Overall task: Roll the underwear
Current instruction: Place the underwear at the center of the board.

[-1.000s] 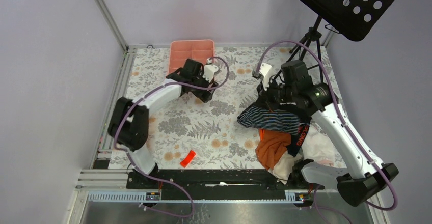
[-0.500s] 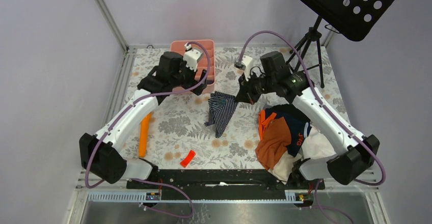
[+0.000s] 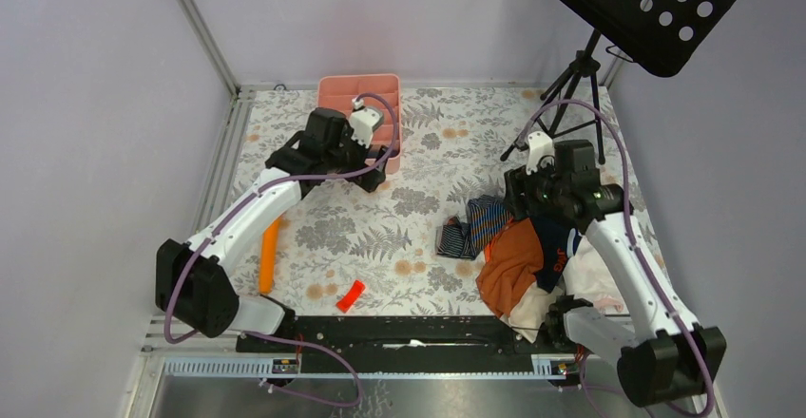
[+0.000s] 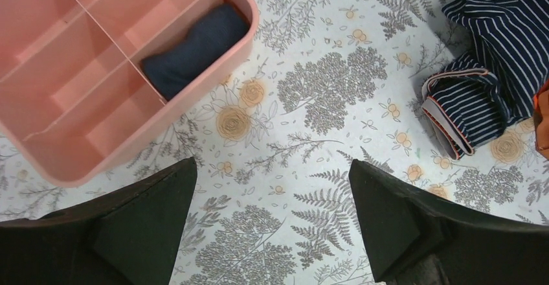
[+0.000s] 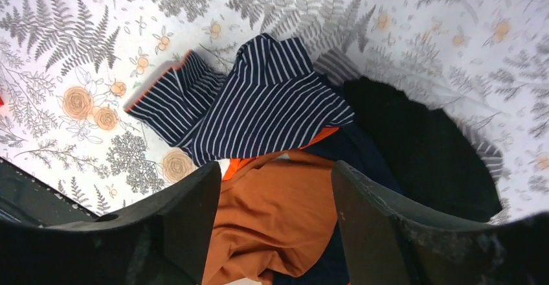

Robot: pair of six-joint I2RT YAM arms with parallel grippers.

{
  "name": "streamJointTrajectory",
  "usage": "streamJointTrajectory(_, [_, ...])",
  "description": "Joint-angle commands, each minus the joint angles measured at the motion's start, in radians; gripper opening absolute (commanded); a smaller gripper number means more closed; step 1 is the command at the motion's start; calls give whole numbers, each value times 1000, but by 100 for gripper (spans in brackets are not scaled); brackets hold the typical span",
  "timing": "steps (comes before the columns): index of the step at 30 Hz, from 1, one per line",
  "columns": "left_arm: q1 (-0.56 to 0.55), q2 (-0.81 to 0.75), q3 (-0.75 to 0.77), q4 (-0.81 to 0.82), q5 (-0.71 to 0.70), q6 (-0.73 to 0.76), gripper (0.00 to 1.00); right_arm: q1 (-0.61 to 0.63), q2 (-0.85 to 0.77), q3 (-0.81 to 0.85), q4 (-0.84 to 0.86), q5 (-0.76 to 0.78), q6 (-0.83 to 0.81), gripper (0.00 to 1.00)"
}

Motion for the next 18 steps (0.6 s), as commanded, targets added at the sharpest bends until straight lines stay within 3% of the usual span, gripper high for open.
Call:
streamJointTrajectory(1, [1, 5, -23, 22, 59, -51, 99, -6, -85, 38, -8, -90, -95, 71])
streamJointTrajectory(4, [7, 6, -31, 34, 101, -111, 99, 34, 13, 134, -108, -214, -173, 66])
streamJointTrajectory(7, [11, 6, -49, 41, 143, -169, 99, 140, 138, 195, -213, -203, -299, 48])
streamJointTrajectory(12, [23, 17, -77, 14, 151, -242, 99, 280, 163, 103, -105, -127, -455, 48])
streamJointTrajectory(18, [65, -9, -131, -10, 109, -339, 99, 286, 440, 183, -71, -189, -358, 52])
